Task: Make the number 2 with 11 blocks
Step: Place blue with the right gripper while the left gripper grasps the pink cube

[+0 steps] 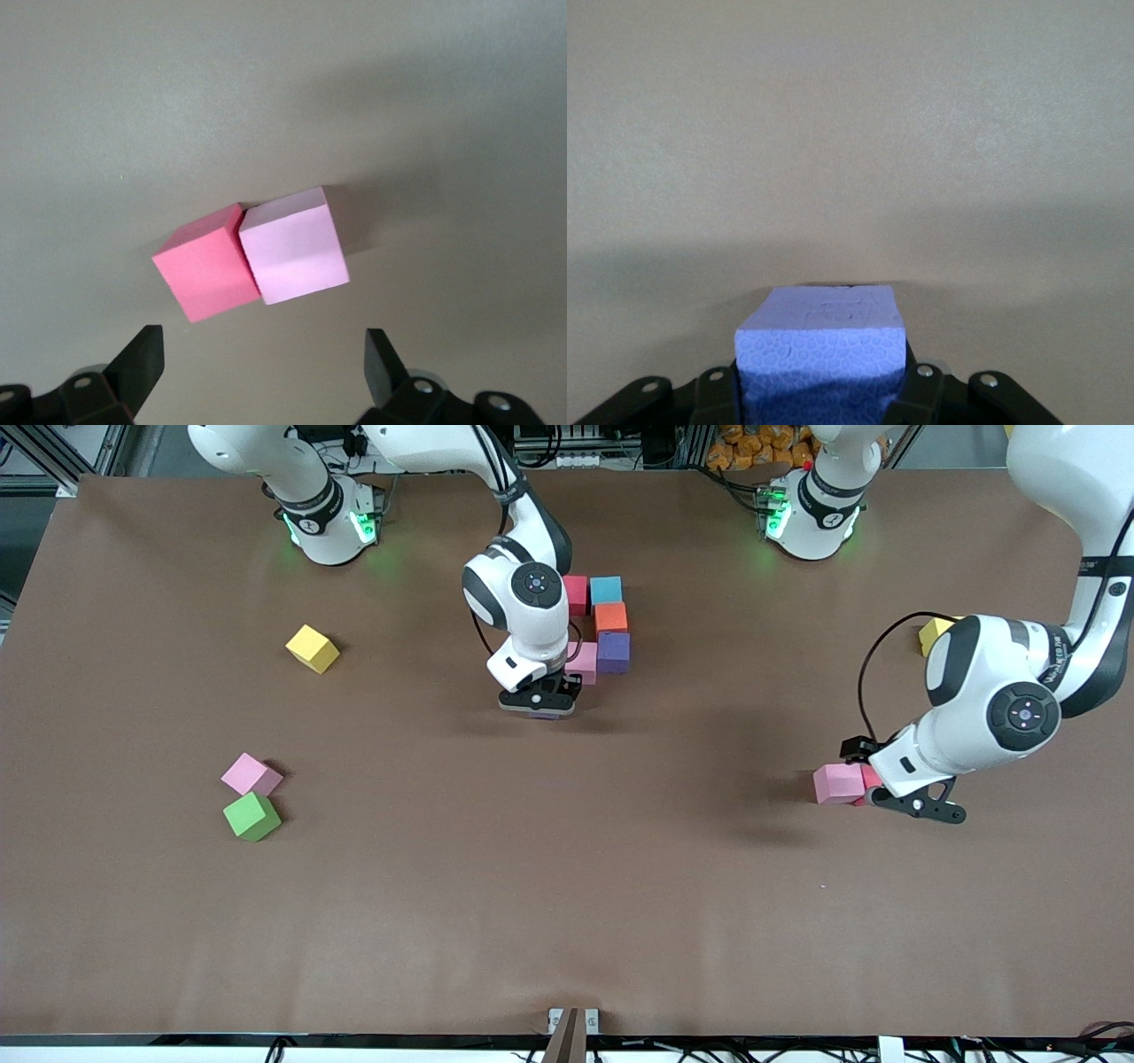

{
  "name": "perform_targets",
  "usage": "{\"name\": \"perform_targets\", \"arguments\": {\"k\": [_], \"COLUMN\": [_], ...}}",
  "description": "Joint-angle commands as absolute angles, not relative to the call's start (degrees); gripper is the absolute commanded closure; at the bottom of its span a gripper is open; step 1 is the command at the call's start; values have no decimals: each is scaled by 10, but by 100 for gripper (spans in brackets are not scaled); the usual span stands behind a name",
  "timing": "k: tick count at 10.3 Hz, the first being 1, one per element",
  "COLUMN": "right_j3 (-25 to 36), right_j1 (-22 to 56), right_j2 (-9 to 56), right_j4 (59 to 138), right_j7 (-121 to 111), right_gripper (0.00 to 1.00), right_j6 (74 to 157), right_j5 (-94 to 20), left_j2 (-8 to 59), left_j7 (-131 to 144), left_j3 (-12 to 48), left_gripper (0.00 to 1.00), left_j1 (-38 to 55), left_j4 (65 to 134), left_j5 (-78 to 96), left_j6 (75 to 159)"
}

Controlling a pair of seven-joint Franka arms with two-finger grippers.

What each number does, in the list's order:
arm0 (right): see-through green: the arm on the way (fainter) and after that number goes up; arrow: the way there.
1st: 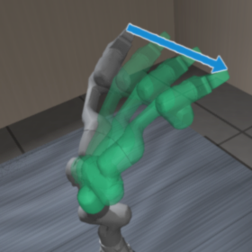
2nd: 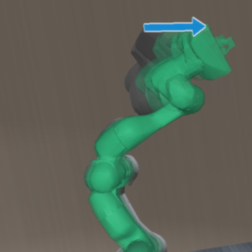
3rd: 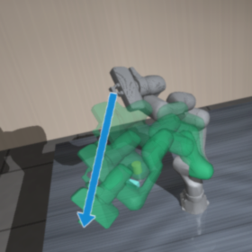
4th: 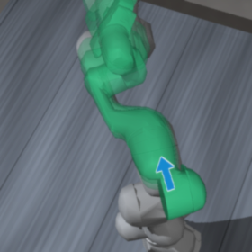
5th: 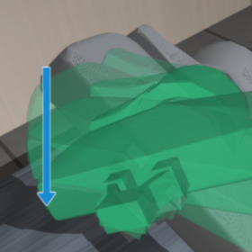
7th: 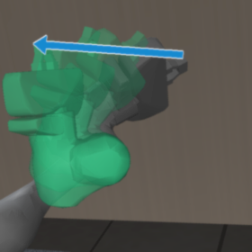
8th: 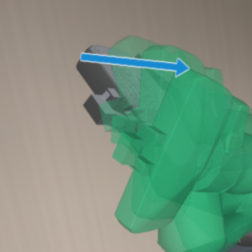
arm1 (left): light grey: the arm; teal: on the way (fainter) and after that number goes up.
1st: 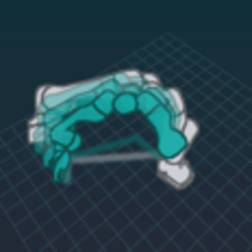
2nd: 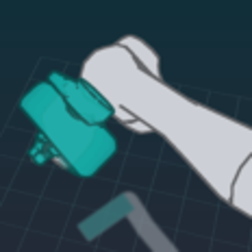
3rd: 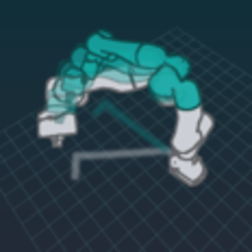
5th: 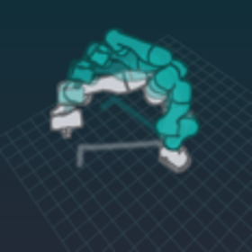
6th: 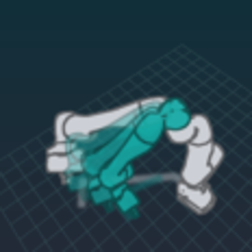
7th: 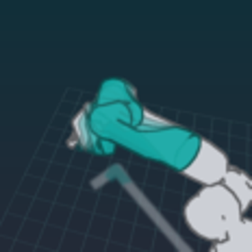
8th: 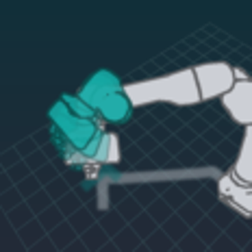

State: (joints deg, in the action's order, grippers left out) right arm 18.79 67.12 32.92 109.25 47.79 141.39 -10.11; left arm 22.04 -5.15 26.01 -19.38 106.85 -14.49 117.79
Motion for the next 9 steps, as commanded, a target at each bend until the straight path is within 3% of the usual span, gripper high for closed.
{"name": "perform_targets", "arguments": {"k": [1, 3, 6, 9], "right_j3": [155, 113, 111, 110], "right_j1": [638, 606, 606, 605], "right_j2": [294, 294, 291, 284], "right_j4": [1134, 1135, 1145, 1161], "right_j7": [461, 462, 462, 462], "right_gripper": [94, 94, 94, 94], "right_j6": [1434, 1453, 1458, 1464], "right_j5": [-86, -85, -84, -81], "left_j2": [236, 238, 239, 239], "left_j7": [-92, -165, -285, -425], "left_j3": [266, 272, 286, 291], "left_gripper": [0, 0, 0, 0], "left_j1": [-196, -192, -192, -199], "left_j4": [1062, 1063, 1076, 1135], "left_j5": [-183, -209, -209, -210], "left_j6": [1185, 1186, 1229, 1349]}}
